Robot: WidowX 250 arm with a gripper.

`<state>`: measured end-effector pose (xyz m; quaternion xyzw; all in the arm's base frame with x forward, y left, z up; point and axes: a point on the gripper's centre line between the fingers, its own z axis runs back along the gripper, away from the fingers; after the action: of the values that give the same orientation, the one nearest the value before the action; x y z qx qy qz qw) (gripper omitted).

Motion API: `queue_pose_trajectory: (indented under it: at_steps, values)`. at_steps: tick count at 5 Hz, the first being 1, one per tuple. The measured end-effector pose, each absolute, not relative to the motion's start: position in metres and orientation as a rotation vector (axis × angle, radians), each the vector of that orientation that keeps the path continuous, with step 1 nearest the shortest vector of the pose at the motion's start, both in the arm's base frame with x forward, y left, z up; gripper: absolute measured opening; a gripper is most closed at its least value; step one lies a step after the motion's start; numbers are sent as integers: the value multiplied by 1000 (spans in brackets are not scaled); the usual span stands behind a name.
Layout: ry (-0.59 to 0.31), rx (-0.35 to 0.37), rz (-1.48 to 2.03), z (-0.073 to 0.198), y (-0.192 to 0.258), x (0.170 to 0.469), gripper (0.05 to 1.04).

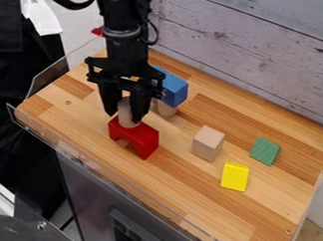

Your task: Take the cylinder off of the red arch and put it on top of the white cube

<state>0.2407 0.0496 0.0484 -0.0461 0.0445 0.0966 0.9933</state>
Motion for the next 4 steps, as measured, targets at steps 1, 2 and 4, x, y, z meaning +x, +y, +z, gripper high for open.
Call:
queue_pose_trajectory:
  at_steps: [1,2,4]
  values:
    - [118,-93,175,54,45,241,517]
    - [-23,-68,116,90,28,255,517]
    - [-78,-117,10,103,-18,279,517]
